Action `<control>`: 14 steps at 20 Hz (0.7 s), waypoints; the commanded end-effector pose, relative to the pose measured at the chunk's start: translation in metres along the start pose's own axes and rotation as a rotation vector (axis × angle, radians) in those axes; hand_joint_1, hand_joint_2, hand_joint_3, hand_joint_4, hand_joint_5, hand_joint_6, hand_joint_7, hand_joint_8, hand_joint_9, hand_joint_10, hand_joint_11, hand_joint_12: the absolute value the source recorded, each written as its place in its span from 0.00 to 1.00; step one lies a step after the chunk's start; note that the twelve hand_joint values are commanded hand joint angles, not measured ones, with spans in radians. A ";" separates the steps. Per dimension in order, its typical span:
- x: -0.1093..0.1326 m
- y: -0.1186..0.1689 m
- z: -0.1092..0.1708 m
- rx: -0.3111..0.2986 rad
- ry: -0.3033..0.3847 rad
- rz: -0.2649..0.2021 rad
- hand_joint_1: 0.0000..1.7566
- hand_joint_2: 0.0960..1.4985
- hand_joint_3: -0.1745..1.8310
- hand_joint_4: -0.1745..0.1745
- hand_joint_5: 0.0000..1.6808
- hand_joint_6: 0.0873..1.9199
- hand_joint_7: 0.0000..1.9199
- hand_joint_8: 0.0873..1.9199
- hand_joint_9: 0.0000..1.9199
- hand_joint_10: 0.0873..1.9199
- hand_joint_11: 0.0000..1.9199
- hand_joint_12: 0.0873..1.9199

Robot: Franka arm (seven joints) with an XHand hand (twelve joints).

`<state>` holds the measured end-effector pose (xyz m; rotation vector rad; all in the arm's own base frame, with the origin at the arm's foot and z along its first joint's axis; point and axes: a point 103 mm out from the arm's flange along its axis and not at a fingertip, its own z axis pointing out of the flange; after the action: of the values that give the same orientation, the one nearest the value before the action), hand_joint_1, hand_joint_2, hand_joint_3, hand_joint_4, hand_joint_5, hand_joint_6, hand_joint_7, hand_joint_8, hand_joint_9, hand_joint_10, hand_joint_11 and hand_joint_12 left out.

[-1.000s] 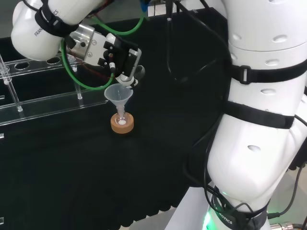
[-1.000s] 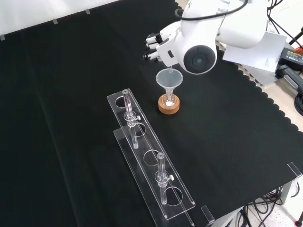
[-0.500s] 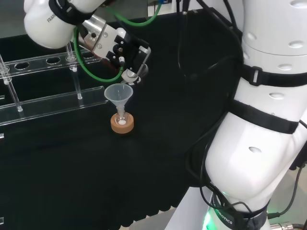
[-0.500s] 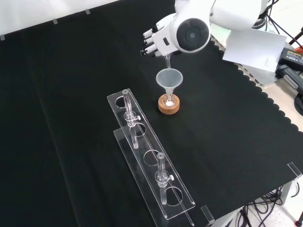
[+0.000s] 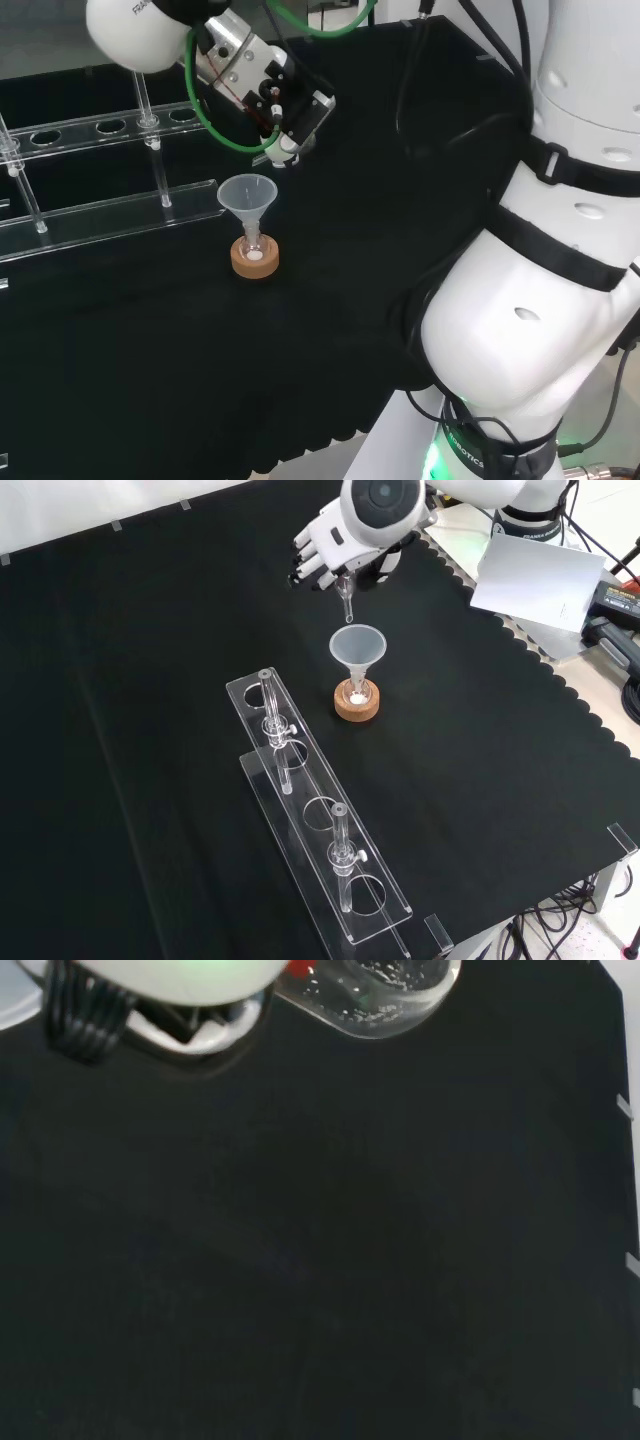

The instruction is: Pour all the NaCl from the weighing funnel into the round-bottom flask.

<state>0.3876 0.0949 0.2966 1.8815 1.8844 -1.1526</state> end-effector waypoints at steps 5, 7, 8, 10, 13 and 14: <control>-0.013 0.005 0.019 -0.032 0.221 -0.032 0.64 0.40 0.41 1.00 0.76 0.32 0.20 0.34 0.43 0.16 0.44 0.50; -0.015 0.006 0.023 -0.039 0.255 -0.031 0.64 0.40 0.41 1.00 0.76 0.32 0.20 0.34 0.43 0.16 0.44 0.50; -0.017 0.007 0.025 -0.044 0.275 -0.032 0.64 0.40 0.41 1.00 0.76 0.32 0.20 0.34 0.43 0.16 0.44 0.50; -0.019 0.007 0.027 -0.053 0.300 -0.028 0.64 0.40 0.41 1.00 0.76 0.32 0.20 0.34 0.43 0.16 0.44 0.50; -0.021 0.008 0.030 -0.057 0.315 -0.022 0.64 0.40 0.41 1.00 0.76 0.32 0.20 0.34 0.43 0.16 0.44 0.50; -0.021 0.008 0.032 -0.059 0.322 -0.020 0.64 0.40 0.41 1.00 0.76 0.32 0.20 0.34 0.43 0.16 0.44 0.50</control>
<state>0.3875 0.0689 0.2902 2.0469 2.0275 -0.9488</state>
